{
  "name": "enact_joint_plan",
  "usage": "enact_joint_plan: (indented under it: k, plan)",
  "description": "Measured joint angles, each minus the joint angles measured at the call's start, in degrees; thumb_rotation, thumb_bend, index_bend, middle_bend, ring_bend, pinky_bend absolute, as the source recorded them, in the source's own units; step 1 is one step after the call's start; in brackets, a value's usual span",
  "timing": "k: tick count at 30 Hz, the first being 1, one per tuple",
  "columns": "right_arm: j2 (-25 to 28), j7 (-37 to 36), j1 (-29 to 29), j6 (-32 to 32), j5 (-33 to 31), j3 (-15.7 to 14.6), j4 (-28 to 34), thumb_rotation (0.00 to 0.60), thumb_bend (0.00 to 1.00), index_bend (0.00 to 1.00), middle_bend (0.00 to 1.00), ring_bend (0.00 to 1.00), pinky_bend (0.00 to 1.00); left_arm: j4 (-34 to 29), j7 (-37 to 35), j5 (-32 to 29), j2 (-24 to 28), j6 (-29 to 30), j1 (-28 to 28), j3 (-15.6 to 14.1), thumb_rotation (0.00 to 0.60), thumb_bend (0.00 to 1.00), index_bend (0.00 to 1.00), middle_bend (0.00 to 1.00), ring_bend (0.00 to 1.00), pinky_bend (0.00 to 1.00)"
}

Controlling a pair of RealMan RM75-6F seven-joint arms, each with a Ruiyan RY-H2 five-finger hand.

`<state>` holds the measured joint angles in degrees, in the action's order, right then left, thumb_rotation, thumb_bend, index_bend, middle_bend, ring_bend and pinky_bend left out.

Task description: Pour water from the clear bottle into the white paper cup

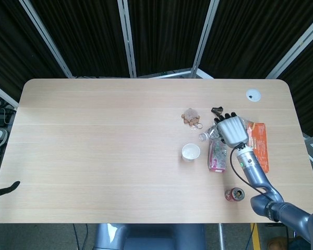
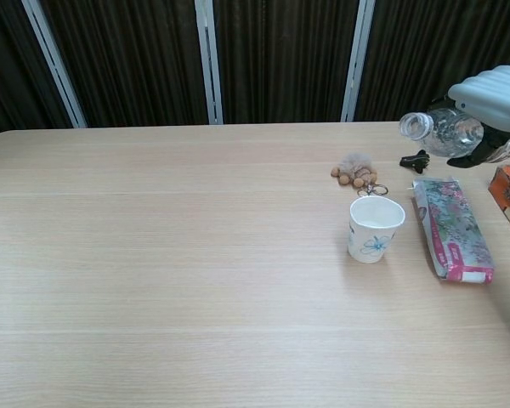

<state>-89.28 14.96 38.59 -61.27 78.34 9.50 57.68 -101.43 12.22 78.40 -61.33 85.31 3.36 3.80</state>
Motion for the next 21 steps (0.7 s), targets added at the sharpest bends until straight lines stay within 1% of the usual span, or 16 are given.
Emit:
enact_joint_plan:
  k: [12,21]
  plan:
    - [4.6,-11.1,-1.1,0.5,-2.2,2.9,11.6,0.600,0.64,0.43,0.60,0.49,0.45,-0.1,-0.4,0.1,0.2,0.0,0.0,0.0,0.600,0.00,0.00,0.00,0.00,0.00]
    - [10.7,-20.6,-2.3,1.1,-3.1,4.8,25.2,0.600,0.64,0.43,0.60,0.49,0.45,-0.1,-0.6,0.2,0.3,-0.1,0.0,-0.1,0.600,0.00,0.00,0.00,0.00,0.00]
